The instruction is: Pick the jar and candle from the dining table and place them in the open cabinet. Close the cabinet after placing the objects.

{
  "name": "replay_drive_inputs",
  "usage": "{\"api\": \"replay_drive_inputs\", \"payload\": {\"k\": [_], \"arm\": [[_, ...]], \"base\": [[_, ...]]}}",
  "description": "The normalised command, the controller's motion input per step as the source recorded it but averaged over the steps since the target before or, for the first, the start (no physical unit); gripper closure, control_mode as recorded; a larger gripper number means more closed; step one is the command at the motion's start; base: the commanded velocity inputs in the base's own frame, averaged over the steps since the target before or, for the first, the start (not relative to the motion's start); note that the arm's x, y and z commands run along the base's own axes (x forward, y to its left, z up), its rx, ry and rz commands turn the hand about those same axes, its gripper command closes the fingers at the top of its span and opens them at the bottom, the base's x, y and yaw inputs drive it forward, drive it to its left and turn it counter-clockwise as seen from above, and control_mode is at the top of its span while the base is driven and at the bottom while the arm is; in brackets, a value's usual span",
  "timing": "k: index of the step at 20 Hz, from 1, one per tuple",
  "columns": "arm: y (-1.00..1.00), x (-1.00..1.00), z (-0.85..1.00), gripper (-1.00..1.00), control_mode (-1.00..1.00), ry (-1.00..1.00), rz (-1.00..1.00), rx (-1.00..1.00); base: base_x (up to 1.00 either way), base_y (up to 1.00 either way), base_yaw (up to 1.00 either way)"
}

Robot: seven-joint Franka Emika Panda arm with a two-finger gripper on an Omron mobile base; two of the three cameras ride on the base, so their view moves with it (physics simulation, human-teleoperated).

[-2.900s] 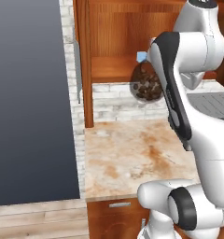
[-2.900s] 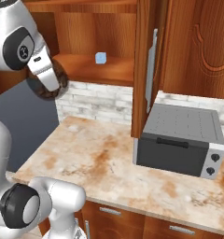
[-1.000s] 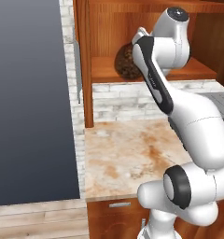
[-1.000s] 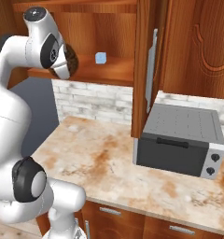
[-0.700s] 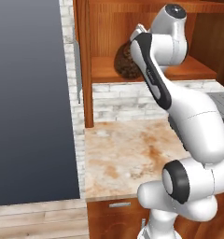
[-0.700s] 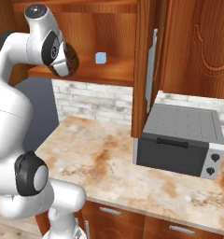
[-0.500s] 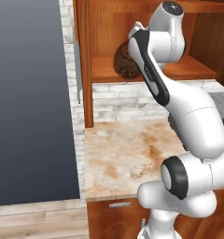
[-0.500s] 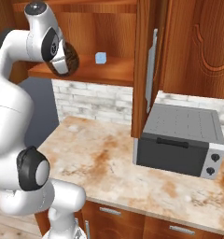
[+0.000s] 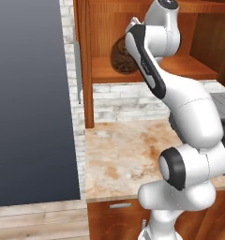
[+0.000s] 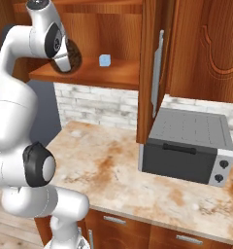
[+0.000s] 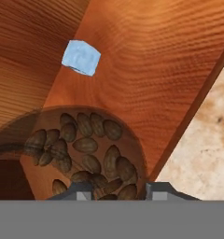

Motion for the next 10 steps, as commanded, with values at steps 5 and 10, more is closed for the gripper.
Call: {"api": "replay_drive_inputs", "payload": {"k": [5,10], "arm": [[0.07,0.24,-0.1,1.0,-1.0,0.02,0.0,0.07],[0.04,0.11,-0.26,1.0,-1.0,0.13,0.0,0.04]], "base": [[0.0,0.0,0.0],[0.0,0.0,0.0]]}}
